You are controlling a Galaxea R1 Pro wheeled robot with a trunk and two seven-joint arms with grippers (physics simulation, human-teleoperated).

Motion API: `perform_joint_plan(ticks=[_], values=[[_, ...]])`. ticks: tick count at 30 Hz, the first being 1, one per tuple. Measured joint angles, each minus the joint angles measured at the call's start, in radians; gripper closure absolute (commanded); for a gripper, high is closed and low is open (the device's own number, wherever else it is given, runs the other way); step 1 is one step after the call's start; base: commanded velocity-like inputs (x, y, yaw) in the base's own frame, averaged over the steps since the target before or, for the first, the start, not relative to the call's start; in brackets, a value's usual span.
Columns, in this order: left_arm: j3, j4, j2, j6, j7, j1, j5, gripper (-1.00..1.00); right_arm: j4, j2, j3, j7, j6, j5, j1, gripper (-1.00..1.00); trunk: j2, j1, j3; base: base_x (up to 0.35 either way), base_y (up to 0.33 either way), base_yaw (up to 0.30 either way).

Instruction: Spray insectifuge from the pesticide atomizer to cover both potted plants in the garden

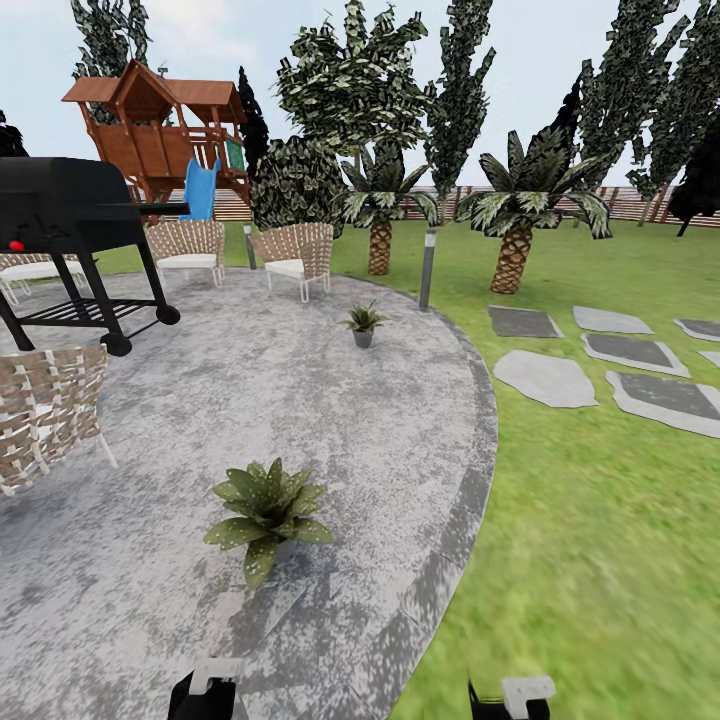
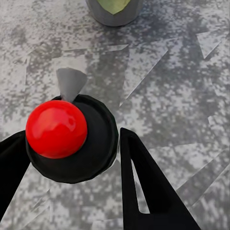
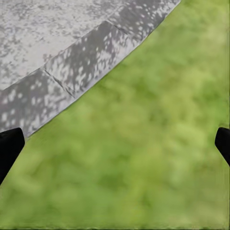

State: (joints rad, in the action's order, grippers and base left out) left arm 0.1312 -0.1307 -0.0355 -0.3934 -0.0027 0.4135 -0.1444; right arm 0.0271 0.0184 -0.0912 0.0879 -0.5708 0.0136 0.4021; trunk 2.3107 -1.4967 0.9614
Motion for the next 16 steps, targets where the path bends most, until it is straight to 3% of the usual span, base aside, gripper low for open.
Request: perform_joint_plan(ticks=[16], values=[[0.0, -0.002, 0.006, 0.0, 0.0, 0.0, 0.0, 1.0, 0.0, 0.0, 0.0, 0.0, 0.0, 0.0, -0.033, -1.0, 0.0, 0.0, 0.0, 0.0, 0.0, 0.0]])
